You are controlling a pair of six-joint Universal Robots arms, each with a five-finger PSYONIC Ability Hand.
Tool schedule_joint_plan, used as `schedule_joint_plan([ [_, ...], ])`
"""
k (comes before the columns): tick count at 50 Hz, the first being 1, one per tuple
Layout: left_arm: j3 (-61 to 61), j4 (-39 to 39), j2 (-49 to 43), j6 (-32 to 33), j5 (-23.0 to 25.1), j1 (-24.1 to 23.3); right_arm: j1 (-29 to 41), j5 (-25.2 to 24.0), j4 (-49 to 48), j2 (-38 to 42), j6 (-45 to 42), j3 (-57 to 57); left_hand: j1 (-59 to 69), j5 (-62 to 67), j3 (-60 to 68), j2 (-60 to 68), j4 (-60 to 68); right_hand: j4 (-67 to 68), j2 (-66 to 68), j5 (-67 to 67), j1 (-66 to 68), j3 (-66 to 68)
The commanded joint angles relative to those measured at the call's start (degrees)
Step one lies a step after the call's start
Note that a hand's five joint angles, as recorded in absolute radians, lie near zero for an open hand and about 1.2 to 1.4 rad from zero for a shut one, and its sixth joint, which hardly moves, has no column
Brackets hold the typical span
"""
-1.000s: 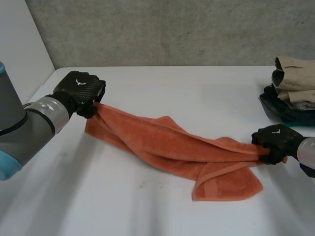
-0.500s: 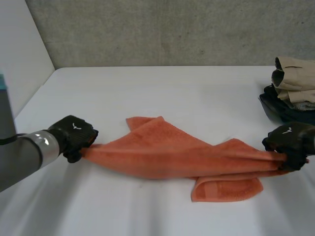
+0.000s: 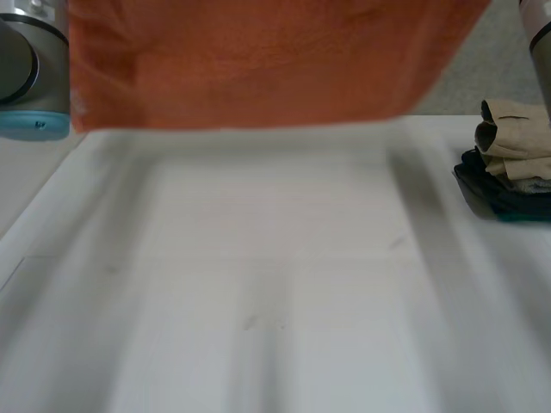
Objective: Fold the laundry.
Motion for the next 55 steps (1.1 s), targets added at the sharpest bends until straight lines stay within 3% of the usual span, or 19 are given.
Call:
schedule_joint_plan([
  [1,-15.99,-0.73,4.82,-2.85,0.55,1.13,0.68,0.06,4.65,0.32,0.07,7.33,14.18,13.87,11.65,11.43,11.06,12.07,12.64,12.99,23.16,12.52],
  [14,-41.48,-2.04,1.93,-2.59,0.29,-0.1,2.0,-0.2,8.25,10.43,0.86,22.54,14.18,13.87,11.65,11.43,11.06,12.07,12.64,12.99,23.16,12.52],
  [23,-53.09,-16.27,6.31,-2.59,-2.96,-1.86,0.69,-0.11,15.99,5.95,0.69,33.7,14.18,13.87,11.65,11.43,11.06,12.07,12.64,12.99,23.16,12.52],
  [28,-56.79,-21.65,9.65,-2.76,-3.06,-1.33,-3.79,-1.43,18.45,0.86,0.77,39.94,14.18,13.87,11.65,11.43,11.06,12.07,12.64,12.99,23.16,12.52],
  [29,-57.05,-21.56,10.01,-2.85,-2.71,-0.9,-4.67,-2.21,18.45,-0.28,0.69,41.69,-5.45,-5.76,-7.98,-8.19,-8.57,12.07,12.64,12.99,23.16,12.52],
  [31,-57.05,-21.12,10.62,-2.85,-2.09,-0.45,-5.03,-3.44,18.37,-0.82,0.69,42.85,-20.39,-20.71,-22.93,-23.14,-23.51,12.07,12.64,12.99,23.16,12.52],
  [36,-55.74,-16.48,11.5,-2.68,2.47,1.83,-5.2,-6.44,17.4,-0.82,0.86,45.13,-42.46,-42.78,-44.99,-45.21,-45.58,12.07,12.64,12.99,23.16,12.52],
  [47,-48.54,-14.35,10.45,-0.92,14.51,5.96,-5.91,-7.32,16.26,-0.73,0.86,45.75,-43.49,-43.81,-46.02,-46.24,-46.61,12.07,12.64,12.99,23.16,12.52],
  [51,-44.41,-14.96,6.24,3.47,19.17,6.67,-5.91,-7.32,16.08,-0.73,0.86,45.84,-42.65,-42.97,-45.18,-45.4,-45.77,12.07,12.64,12.99,23.16,12.52],
  [55,-39.75,-19.87,-0.69,12.5,22.16,7.28,-5.91,-7.32,16.08,-0.65,0.86,45.84,-42.15,-42.46,-44.68,-44.89,-45.27,12.07,12.64,12.99,23.16,12.52],
])
